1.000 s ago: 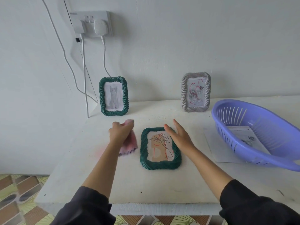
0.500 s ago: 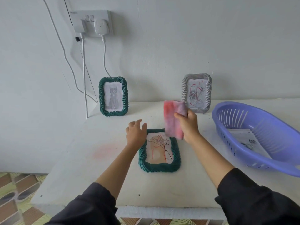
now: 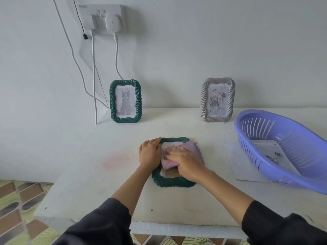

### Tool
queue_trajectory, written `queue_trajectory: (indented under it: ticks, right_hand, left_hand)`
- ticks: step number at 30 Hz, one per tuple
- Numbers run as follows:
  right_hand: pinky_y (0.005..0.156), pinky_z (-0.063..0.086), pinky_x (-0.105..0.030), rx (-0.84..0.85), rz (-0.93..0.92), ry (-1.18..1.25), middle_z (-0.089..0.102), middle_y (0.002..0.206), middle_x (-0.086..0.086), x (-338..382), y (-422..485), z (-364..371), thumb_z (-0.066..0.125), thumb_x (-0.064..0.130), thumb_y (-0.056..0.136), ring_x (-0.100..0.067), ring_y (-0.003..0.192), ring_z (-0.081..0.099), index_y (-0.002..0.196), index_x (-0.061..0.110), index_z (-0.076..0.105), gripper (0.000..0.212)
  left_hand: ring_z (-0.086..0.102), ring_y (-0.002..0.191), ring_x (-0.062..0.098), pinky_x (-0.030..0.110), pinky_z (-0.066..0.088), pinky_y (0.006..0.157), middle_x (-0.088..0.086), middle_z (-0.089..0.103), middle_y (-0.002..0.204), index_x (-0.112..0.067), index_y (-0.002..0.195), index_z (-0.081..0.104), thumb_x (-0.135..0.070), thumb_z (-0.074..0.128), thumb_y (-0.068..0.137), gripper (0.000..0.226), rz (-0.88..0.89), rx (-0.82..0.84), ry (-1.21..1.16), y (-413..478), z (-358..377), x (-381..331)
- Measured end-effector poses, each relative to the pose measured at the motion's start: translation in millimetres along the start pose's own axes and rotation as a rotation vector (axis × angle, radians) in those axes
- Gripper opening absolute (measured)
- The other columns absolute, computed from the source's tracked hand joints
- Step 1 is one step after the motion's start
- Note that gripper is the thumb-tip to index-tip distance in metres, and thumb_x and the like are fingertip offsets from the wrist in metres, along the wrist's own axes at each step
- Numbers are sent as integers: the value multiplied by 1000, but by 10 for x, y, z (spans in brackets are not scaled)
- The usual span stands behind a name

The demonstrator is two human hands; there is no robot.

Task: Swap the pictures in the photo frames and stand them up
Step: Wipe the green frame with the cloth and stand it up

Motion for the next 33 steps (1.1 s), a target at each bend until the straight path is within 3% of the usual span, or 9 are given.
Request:
queue_trajectory:
  ticks: [6, 10, 13, 16, 21, 24, 28, 31, 33]
  right_hand:
    - [104, 11, -2, 146, -51, 94, 53, 137, 4, -61, -372, -334, 36, -16, 83, -6, 132, 40, 121, 13, 62, 54]
    - [109, 31, -17, 11, 73, 193, 74, 98, -7, -200, -132, -411, 48, -2, 92, -11, 100, 66, 105, 9, 70, 28]
    - [118, 22, -35, 25, 104, 149, 63, 126, -7, -168, -47, -167, 43, 2, 96, -14, 128, 48, 118, 15, 63, 33]
    - [120, 13, -30, 195, -36, 150, 40, 147, 3, -65, -240, -121, 36, -3, 95, -2, 137, 27, 127, 18, 56, 44]
    - [116, 6, -23, 184, -11, 31, 40, 146, 10, -293, -403, -384, 37, -3, 93, 2, 136, 26, 128, 23, 55, 48]
    - [106, 6, -2, 41, 70, 47, 42, 141, 12, -256, -281, -432, 39, 1, 95, -7, 133, 34, 127, 14, 56, 38]
    - [117, 7, -18, 168, 7, 95, 40, 147, 3, -162, -357, -263, 38, -4, 93, -5, 139, 26, 127, 17, 55, 44]
    - [102, 4, 2, 207, -23, 84, 40, 143, 16, -239, -500, -386, 40, 0, 94, 10, 129, 20, 126, 23, 57, 43]
    - [105, 10, -4, 172, 2, 26, 41, 143, 15, -333, -438, -468, 39, -1, 94, 7, 130, 22, 125, 23, 58, 44]
  left_hand:
    - [35, 134, 21, 34, 24, 112, -7, 46, 144, -25, 140, 42, -23, 32, 98, 43, 18, 19, 12, 0, -4, -10]
    - [35, 134, 22, 34, 24, 112, -6, 45, 145, -25, 141, 41, -23, 31, 99, 43, 32, 29, 27, -9, -15, -3]
    - [36, 134, 22, 33, 25, 112, -5, 45, 145, -25, 141, 41, -23, 32, 98, 43, 32, 27, 28, -7, -10, -5]
    - [36, 134, 22, 33, 24, 112, -5, 45, 145, -25, 141, 42, -23, 33, 98, 43, 35, 23, 25, 0, -8, -5]
    - [34, 135, 22, 34, 23, 113, -6, 45, 145, -25, 141, 41, -23, 32, 98, 43, 38, 26, 19, 7, -4, 6]
    - [35, 135, 22, 34, 24, 113, -5, 45, 145, -24, 141, 41, -23, 32, 98, 44, 42, 25, 24, 8, -1, 11]
    - [35, 135, 22, 35, 23, 113, -4, 45, 145, -23, 141, 41, -23, 33, 98, 43, 34, 27, 11, 6, -3, 7]
    - [35, 136, 21, 36, 22, 115, -4, 45, 145, -23, 141, 41, -24, 32, 98, 43, 37, 28, 4, 11, 5, 3]
    - [35, 136, 19, 37, 21, 117, -4, 44, 146, -23, 141, 40, -24, 32, 99, 43, 39, 36, -2, 16, 0, 2]
Point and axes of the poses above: each hand's wrist, its own y-axis towards the middle knuckle, its own z-axis out of the palm, x = y × z, the point moved 3 cm from there along y, towards the middle knuckle
